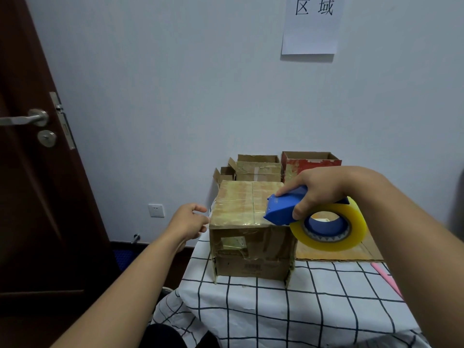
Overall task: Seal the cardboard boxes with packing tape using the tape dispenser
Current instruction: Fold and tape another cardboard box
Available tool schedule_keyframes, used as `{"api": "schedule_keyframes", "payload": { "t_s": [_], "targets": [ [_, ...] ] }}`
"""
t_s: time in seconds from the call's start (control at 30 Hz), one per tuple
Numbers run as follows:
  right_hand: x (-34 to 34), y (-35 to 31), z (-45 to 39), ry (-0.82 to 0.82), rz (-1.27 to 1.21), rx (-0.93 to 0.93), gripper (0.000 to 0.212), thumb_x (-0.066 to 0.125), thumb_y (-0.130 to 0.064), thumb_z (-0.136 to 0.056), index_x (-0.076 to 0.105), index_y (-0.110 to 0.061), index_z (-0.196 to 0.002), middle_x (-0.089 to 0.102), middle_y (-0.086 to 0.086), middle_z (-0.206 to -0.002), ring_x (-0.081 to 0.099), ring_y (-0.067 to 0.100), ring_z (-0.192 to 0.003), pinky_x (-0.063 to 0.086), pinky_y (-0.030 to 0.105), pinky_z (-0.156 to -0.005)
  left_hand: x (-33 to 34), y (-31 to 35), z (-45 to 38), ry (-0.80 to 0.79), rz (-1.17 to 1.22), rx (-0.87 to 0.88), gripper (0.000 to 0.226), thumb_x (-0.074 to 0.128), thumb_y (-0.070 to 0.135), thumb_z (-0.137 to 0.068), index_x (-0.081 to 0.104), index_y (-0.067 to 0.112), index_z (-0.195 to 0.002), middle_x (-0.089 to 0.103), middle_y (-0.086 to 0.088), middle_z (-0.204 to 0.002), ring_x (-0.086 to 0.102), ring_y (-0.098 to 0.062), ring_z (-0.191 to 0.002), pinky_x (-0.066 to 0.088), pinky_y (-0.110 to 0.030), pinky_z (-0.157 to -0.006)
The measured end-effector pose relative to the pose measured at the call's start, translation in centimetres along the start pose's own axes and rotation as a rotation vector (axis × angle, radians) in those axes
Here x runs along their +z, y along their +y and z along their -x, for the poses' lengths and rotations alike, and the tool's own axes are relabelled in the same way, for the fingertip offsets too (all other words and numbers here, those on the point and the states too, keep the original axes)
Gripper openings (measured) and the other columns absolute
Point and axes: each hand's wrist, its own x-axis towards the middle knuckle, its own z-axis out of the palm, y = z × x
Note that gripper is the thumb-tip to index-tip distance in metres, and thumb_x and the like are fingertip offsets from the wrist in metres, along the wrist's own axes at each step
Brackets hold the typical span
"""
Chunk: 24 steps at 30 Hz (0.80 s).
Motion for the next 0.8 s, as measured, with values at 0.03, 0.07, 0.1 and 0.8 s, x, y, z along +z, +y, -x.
{"api": "schedule_keyframes", "payload": {
  "t_s": [0.03,0.07,0.1,0.8],
  "targets": [
    [0.0,0.0,0.0,-0.001,-0.001,0.000,0.060,0.077,-0.046,-0.081,0.050,-0.054,-0.134,0.050,-0.010,-0.127,0.057,0.015,-0.103,0.048,0.030,-0.088,0.0,0.0,0.0,-0.012,-0.032,-0.017,0.027,0.064,0.015,-0.092,0.057,0.015,-0.118,0.064,-0.007,-0.092,0.064,-0.018,-0.075,0.053,-0.028,-0.059],
    [0.0,0.1,0.1,-0.002,-0.003,0.001,0.060,0.077,-0.045,-0.081,0.050,-0.054,-0.134,0.050,-0.010,-0.127,0.057,0.015,-0.103,0.048,0.029,-0.087,0.0,-0.2,0.0,-0.019,-0.123,-0.019,0.029,0.064,0.019,-0.093,0.055,0.016,-0.120,0.063,-0.007,-0.098,0.065,-0.021,-0.082,0.056,-0.032,-0.066],
    [0.0,0.1,0.1,-0.001,-0.006,0.005,0.060,0.077,-0.045,-0.081,0.050,-0.054,-0.134,0.050,-0.010,-0.126,0.057,0.014,-0.102,0.048,0.029,-0.086,-0.1,-0.3,0.1,-0.005,-0.264,0.000,0.033,0.063,0.022,-0.093,0.054,0.017,-0.123,0.062,-0.008,-0.106,0.064,-0.024,-0.092,0.057,-0.037,-0.075],
    [0.7,3.9,0.7,0.039,-0.058,-0.061,0.061,0.075,-0.054,-0.078,0.048,-0.060,-0.132,0.050,-0.025,-0.111,0.055,0.003,-0.095,0.043,0.025,-0.080,5.3,-1.6,2.0,0.080,-0.955,0.714,0.054,0.043,0.039,-0.103,0.024,0.036,-0.154,0.032,0.000,-0.158,0.039,-0.023,-0.138,0.043,-0.038,-0.103]
  ]
}}
